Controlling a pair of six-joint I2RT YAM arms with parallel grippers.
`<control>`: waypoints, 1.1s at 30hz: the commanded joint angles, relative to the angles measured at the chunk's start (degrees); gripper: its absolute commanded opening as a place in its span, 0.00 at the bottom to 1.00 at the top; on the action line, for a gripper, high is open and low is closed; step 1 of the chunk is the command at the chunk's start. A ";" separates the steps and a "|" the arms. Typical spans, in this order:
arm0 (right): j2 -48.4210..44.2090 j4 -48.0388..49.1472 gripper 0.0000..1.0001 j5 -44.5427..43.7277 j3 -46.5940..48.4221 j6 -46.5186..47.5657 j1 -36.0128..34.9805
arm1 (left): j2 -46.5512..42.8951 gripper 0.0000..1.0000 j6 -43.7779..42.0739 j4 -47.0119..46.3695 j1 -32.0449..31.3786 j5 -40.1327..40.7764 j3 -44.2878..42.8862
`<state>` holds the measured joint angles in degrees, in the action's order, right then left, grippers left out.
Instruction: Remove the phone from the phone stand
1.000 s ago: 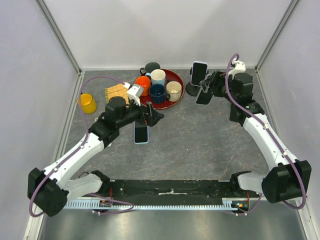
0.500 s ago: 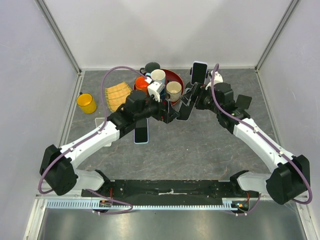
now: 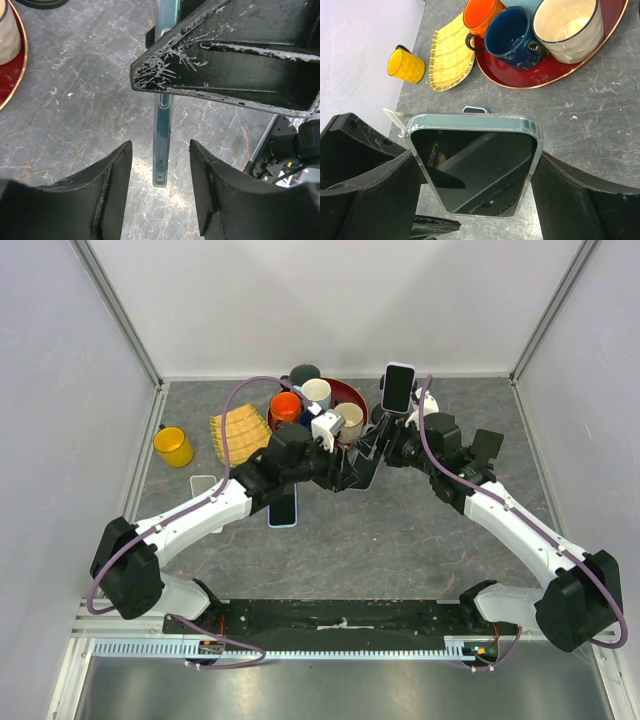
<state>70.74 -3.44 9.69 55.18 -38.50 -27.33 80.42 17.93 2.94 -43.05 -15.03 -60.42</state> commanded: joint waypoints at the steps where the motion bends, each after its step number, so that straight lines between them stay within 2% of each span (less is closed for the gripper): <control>1: -2.54 5.38 0.31 1.82 -0.07 -1.58 -0.27 | 0.17 0.48 -0.53 -0.57 -0.72 -1.23 -1.46; 3: -2.63 5.38 0.31 2.17 -0.25 -1.58 -0.27 | -0.35 0.41 -0.09 -0.57 -0.81 -1.06 -1.01; 4: -2.54 5.38 0.31 2.35 -0.42 -1.58 -0.35 | -0.70 0.32 0.00 -0.57 -0.81 -0.97 -0.58; 7: -2.36 5.55 0.31 2.87 -0.77 -1.66 -0.27 | -1.41 0.14 0.43 -0.22 -0.81 -0.71 0.04; 10: -2.10 6.08 0.34 3.49 -0.95 -1.66 -0.27 | -2.11 0.02 1.14 -0.13 -0.72 -1.14 0.66; 13: -2.01 6.17 0.47 3.32 -0.77 -1.31 -0.27 | -2.99 0.02 2.54 -0.30 -0.72 -1.06 1.97; 14: -2.01 6.17 0.60 3.23 -0.77 -1.05 -0.27 | -3.25 0.02 2.81 -0.48 -0.72 -0.88 2.41; 16: -2.10 5.82 0.70 2.70 -0.60 -0.53 -0.35 | -4.48 0.02 4.12 -0.92 -0.72 0.43 4.08; 17: -2.18 5.55 0.83 2.35 -0.51 -0.35 -0.27 | -4.83 0.02 4.74 -1.09 -0.72 1.05 5.22; 20: -2.45 3.62 0.98 -0.02 0.37 1.49 -0.18 | -5.89 0.02 7.55 -0.22 -0.63 4.30 6.63; 29: -5.52 -2.44 0.98 -10.64 1.69 8.00 -0.18 | -8.35 0.02 15.54 5.14 0.85 11.86 10.67; 33: -6.75 -3.32 0.98 -12.59 1.34 10.46 -0.18 | -8.79 0.02 19.33 6.46 4.02 11.26 12.52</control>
<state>66.06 -5.69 1.67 54.52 -31.86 -27.62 74.56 30.72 11.25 -42.02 -5.56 -48.51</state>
